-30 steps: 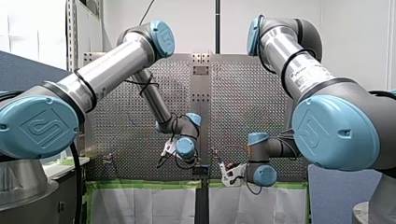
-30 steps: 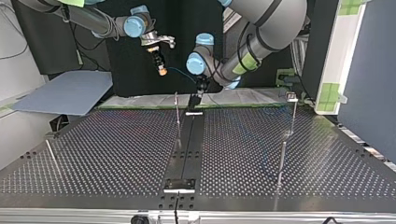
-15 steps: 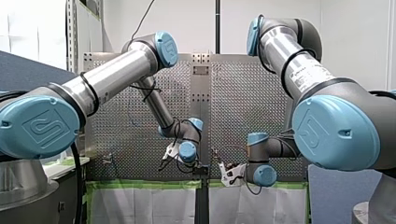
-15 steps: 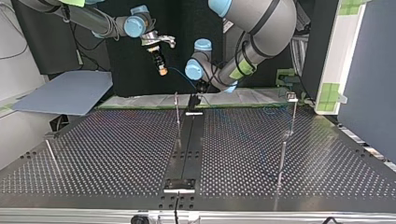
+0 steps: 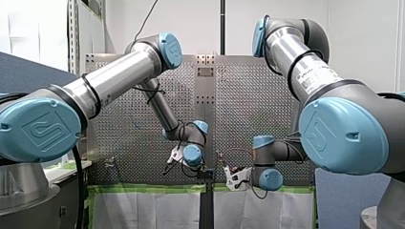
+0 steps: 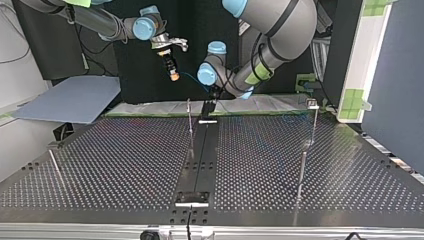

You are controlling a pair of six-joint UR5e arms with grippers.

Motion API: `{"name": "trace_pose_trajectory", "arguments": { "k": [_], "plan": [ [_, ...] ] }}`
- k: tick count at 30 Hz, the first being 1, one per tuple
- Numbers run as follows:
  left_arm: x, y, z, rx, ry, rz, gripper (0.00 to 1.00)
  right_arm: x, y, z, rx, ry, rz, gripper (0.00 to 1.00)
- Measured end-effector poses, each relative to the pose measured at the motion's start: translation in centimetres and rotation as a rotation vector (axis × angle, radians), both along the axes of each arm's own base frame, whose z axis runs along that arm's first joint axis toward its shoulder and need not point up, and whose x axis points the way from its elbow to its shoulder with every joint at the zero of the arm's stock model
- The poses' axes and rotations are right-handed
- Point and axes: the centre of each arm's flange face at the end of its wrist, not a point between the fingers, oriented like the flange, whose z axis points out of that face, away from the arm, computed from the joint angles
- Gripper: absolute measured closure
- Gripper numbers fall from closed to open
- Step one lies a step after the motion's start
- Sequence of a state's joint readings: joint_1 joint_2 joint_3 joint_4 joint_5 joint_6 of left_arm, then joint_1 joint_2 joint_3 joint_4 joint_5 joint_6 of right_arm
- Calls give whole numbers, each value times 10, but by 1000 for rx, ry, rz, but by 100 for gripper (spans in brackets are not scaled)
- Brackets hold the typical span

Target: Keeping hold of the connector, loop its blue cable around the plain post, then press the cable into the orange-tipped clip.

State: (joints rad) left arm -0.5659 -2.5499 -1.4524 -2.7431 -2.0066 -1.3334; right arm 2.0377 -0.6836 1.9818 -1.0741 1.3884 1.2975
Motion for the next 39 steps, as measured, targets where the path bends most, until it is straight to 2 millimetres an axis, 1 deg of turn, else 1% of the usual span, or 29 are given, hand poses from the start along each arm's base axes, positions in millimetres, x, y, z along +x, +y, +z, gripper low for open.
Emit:
{"name": "trace_pose_trajectory", "arguments": {
  "k": [9,15,22,30,33,39],
  "plan": [
    [-4,1,-1,9,8,14,100,0,0,0,1,-1,-1,100],
    [-11,-7,-2,-16,10,-2,100,-3,-3,0,2,-4,-13,100],
    [-23,-17,-3,-85,-6,-17,100,-8,-11,1,-2,-10,-48,100],
    [-35,-19,-9,-167,-18,-21,100,-15,-23,3,-6,-26,-83,100],
    [-39,-20,-6,-206,-26,-25,100,-17,-31,5,-9,-34,-91,100],
    [-42,-21,10,-293,-56,-34,100,-20,-44,7,-7,-33,-105,100]
  ]
}}
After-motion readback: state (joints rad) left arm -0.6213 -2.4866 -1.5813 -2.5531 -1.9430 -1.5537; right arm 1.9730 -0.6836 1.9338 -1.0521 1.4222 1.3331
